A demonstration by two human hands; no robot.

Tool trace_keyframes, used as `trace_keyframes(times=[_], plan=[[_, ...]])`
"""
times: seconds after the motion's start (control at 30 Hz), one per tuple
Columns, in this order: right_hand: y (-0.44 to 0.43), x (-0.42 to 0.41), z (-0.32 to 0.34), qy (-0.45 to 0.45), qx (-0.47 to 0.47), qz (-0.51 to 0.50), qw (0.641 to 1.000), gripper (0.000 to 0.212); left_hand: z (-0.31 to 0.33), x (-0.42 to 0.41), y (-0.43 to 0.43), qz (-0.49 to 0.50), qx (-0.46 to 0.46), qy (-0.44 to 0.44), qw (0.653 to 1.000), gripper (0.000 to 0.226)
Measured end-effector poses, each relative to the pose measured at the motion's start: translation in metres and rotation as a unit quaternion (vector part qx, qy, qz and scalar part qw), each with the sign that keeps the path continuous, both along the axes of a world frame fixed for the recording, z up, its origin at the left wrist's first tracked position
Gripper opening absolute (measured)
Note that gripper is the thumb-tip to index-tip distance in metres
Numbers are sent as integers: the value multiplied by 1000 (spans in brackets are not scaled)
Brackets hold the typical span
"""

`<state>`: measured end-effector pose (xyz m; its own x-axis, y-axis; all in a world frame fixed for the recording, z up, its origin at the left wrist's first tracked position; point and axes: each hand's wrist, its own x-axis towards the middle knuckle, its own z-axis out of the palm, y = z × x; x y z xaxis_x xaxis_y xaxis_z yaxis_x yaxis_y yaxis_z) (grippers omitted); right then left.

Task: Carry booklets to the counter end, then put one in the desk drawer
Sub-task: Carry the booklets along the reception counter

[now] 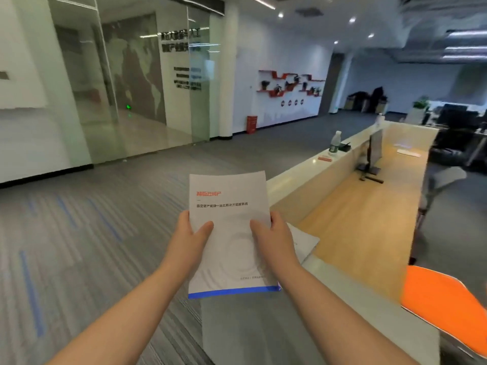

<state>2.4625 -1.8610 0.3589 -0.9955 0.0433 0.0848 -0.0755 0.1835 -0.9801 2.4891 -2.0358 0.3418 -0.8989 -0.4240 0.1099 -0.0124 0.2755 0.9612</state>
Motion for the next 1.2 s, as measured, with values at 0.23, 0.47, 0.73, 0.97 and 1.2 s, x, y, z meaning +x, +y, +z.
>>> trace_keyframes(times=[0.23, 0.47, 0.73, 0.97, 1.2], plan=[[67, -32, 5, 22, -6, -135, 991, 7, 1, -86, 65, -134, -4, 0, 991, 27], [104, -85, -14, 3, -13, -207, 978, 5, -2, -159, 102, -208, -37, -19, 977, 43], [101, -124, -33, -32, -9, -251, 967, 10, -16, -210, 98, -269, -37, -42, 962, 43], [79, -122, -39, -73, 6, -291, 954, 24, -22, -239, 86, -346, -39, -46, 936, 41], [38, -123, -44, -102, 128, -352, 922, 33, -38, -253, 49, -409, -29, -67, 910, 39]])
